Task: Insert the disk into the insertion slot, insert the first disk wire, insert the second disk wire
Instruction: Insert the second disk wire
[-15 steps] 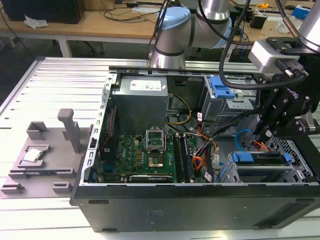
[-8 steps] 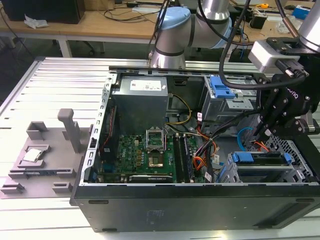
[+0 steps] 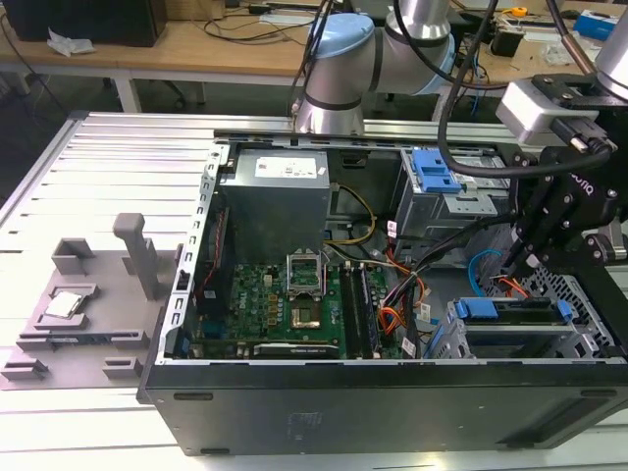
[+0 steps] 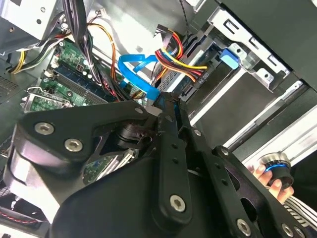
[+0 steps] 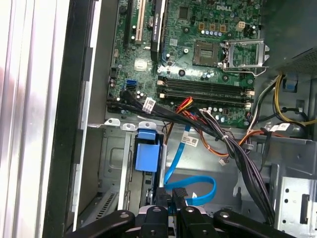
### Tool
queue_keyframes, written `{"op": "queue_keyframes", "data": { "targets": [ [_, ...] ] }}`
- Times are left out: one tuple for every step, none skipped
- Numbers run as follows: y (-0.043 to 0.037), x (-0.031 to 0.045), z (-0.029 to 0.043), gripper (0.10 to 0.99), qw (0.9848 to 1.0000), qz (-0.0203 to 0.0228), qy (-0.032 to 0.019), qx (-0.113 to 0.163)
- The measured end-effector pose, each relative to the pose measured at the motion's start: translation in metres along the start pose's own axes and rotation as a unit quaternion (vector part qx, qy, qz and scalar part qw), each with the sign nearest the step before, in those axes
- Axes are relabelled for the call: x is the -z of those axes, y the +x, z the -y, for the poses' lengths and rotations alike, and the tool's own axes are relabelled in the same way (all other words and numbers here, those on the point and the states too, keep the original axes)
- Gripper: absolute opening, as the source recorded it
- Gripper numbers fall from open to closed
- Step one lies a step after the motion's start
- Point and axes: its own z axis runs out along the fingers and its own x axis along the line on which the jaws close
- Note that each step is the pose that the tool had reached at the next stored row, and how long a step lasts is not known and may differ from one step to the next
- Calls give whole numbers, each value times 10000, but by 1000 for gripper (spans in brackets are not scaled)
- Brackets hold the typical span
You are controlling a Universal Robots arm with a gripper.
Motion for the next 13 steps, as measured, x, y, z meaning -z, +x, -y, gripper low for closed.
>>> {"op": "queue_keyframes", "data": {
  "targets": [
    [10,0,-1,161,10000,0,0,0],
    [29,-2,-2,161,10000,1,0,0],
    [45,-3,-4,161,10000,1,0,0],
    [59,-5,-5,161,10000,1,0,0],
    [80,-6,-6,161,10000,1,0,0],
    [90,-7,-7,161,10000,0,0,0],
    [99,-8,-8,161,10000,0,0,0],
    [112,-10,-9,161,10000,1,0,0],
    [126,-12,-10,161,10000,1,0,0],
    [138,-13,-11,161,10000,0,0,0],
    [153,-15,-12,161,10000,0,0,0],
    [160,-16,-12,161,10000,0,0,0],
    [166,-18,-13,161,10000,0,0,0]
  ]
}}
